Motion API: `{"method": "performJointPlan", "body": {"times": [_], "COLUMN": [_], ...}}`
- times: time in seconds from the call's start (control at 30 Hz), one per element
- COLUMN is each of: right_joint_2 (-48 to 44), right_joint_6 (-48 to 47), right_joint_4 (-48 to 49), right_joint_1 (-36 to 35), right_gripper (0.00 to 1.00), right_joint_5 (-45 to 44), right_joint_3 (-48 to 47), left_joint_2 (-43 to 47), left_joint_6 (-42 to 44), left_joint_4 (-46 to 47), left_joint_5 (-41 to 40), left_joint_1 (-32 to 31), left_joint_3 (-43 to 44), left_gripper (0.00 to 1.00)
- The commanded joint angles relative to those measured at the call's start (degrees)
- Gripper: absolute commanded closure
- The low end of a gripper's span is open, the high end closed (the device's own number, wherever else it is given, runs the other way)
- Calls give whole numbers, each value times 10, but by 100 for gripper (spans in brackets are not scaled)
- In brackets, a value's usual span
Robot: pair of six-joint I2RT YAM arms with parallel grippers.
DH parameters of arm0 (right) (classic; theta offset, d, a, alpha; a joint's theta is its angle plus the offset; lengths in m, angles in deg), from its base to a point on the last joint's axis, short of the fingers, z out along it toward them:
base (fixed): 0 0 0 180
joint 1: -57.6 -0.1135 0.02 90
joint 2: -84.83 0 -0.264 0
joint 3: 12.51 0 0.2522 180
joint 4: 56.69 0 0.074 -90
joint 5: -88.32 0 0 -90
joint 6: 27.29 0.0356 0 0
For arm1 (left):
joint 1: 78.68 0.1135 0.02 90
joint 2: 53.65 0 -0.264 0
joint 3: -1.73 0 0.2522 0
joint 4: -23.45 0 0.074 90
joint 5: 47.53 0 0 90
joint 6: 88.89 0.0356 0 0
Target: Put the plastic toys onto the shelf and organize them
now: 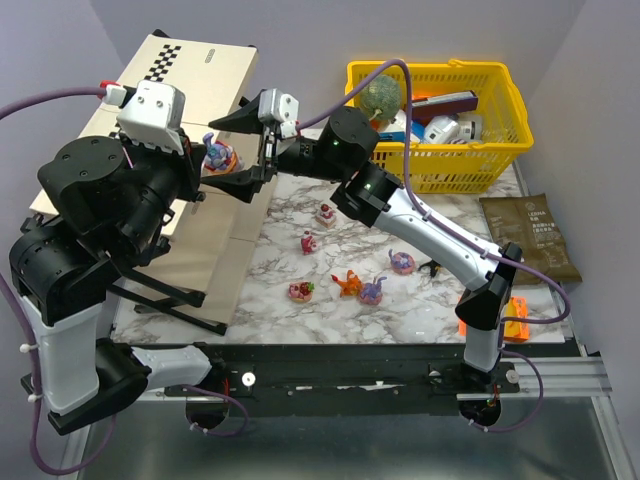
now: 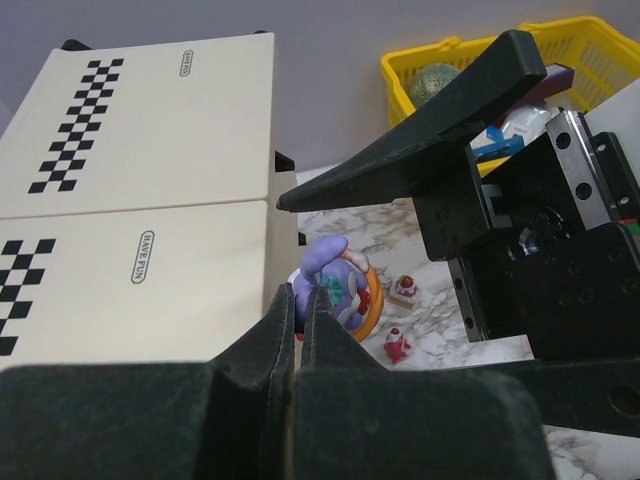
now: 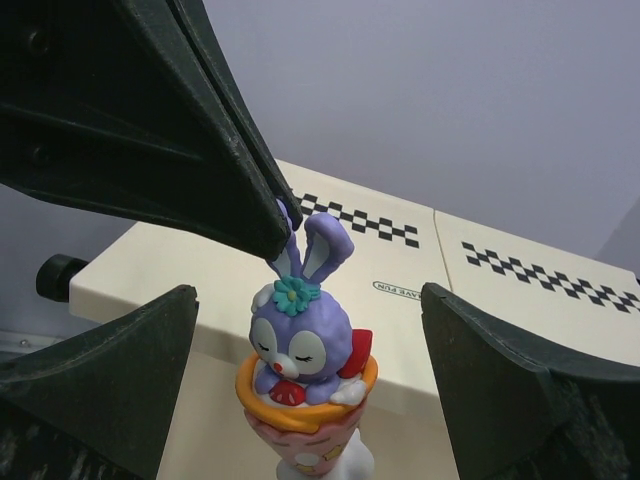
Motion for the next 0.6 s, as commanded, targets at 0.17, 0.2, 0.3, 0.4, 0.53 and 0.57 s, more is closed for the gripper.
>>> {"method": "performJointPlan", "body": {"times": [0.17, 0.2, 0.3, 0.4, 0.53, 0.57], "right_joint_2": [5, 1, -7, -10, -13, -13], "right_joint_6": [-22, -27, -40, -46, -46, -46], "right_joint_4": [-23, -24, -23, -24, -22, -23], "right_joint_1": [-10, -12, -15, -16, -16, -15], "right_gripper": [7, 6, 0, 0, 0, 1], "right_joint_5": [-36, -39, -60, -71, -81, -80], "right_joint_3": [2, 9, 18, 28, 33, 32], "left_joint_2": [21, 22, 25, 30, 33, 33], "left_joint_6": [2, 2, 2, 2, 1, -1], "left_joint_4": [32, 32, 34, 38, 41, 41], "left_joint_5": [26, 26, 26, 27, 39, 41], "left_joint_1": [-1, -1, -1, -1, -1, -1], "left_joint_3": [5, 5, 5, 4, 1, -2], "left_gripper": [100, 100, 100, 100, 100, 100]}}
